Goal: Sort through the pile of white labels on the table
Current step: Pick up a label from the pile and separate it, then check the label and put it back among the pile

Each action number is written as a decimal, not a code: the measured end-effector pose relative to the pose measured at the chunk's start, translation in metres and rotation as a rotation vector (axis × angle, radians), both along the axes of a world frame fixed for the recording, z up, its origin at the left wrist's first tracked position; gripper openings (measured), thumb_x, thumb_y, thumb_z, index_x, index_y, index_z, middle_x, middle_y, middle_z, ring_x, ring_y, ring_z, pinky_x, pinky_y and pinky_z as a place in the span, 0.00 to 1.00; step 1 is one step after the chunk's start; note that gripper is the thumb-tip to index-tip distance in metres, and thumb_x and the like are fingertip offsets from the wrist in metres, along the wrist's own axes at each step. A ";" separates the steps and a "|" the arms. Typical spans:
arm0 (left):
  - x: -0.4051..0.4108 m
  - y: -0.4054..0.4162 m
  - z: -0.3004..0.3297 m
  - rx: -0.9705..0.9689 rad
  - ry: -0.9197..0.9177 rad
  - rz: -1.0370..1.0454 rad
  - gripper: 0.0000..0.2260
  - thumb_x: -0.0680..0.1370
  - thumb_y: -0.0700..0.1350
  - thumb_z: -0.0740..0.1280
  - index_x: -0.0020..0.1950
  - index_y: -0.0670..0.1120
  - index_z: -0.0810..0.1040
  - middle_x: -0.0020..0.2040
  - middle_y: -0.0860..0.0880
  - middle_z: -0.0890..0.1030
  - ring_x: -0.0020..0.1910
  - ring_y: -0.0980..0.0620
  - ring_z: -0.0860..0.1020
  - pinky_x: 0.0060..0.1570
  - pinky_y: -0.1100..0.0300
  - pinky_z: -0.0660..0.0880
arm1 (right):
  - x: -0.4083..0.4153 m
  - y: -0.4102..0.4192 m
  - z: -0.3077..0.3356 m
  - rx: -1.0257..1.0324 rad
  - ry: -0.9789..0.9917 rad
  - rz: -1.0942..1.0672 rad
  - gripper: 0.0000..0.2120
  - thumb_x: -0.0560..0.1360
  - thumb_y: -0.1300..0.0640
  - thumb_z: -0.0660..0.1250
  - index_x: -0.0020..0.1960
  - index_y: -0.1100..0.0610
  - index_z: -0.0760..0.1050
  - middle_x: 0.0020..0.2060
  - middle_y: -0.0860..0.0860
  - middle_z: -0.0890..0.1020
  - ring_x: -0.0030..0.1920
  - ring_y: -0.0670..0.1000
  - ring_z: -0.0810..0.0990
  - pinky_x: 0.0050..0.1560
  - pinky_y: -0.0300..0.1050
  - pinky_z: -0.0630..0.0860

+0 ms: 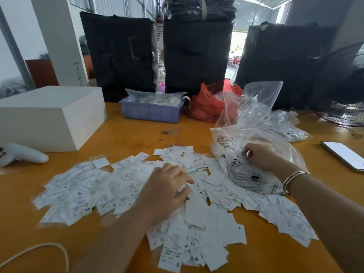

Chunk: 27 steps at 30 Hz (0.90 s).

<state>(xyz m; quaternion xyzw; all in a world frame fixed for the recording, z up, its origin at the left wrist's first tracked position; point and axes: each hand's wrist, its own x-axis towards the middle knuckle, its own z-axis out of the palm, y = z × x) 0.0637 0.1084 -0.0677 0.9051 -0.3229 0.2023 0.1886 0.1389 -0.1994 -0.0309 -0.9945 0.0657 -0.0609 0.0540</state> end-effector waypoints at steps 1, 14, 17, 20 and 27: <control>0.000 -0.002 -0.003 0.028 0.029 -0.051 0.14 0.78 0.54 0.59 0.61 0.56 0.77 0.57 0.59 0.77 0.59 0.60 0.70 0.58 0.64 0.62 | 0.000 0.001 0.000 -0.036 -0.012 0.001 0.10 0.76 0.62 0.63 0.54 0.53 0.78 0.42 0.48 0.77 0.44 0.50 0.73 0.47 0.42 0.72; 0.006 0.000 -0.006 -0.364 0.178 0.030 0.19 0.79 0.63 0.54 0.63 0.58 0.75 0.57 0.67 0.74 0.57 0.70 0.68 0.58 0.65 0.63 | -0.068 0.119 0.016 0.922 -0.328 0.391 0.13 0.74 0.66 0.67 0.46 0.47 0.78 0.40 0.46 0.81 0.38 0.45 0.79 0.43 0.37 0.79; 0.005 0.003 0.000 -0.574 0.323 0.045 0.17 0.74 0.68 0.57 0.58 0.63 0.73 0.53 0.66 0.76 0.54 0.71 0.72 0.52 0.69 0.68 | -0.079 0.145 -0.003 1.109 -0.208 0.419 0.14 0.74 0.68 0.67 0.45 0.49 0.79 0.34 0.45 0.82 0.36 0.45 0.81 0.41 0.39 0.80; 0.003 0.003 0.002 -0.533 0.356 0.084 0.13 0.72 0.66 0.64 0.52 0.61 0.74 0.45 0.62 0.78 0.48 0.69 0.74 0.43 0.73 0.70 | -0.079 0.154 -0.017 1.222 -0.201 0.392 0.14 0.74 0.69 0.66 0.43 0.51 0.80 0.33 0.45 0.82 0.34 0.44 0.81 0.39 0.36 0.78; 0.003 0.005 0.006 -0.655 0.436 0.045 0.04 0.78 0.48 0.66 0.50 0.53 0.73 0.36 0.56 0.83 0.18 0.60 0.66 0.22 0.71 0.64 | -0.078 0.144 -0.029 1.435 -0.179 0.370 0.17 0.75 0.68 0.66 0.40 0.48 0.82 0.34 0.47 0.82 0.37 0.47 0.83 0.41 0.35 0.77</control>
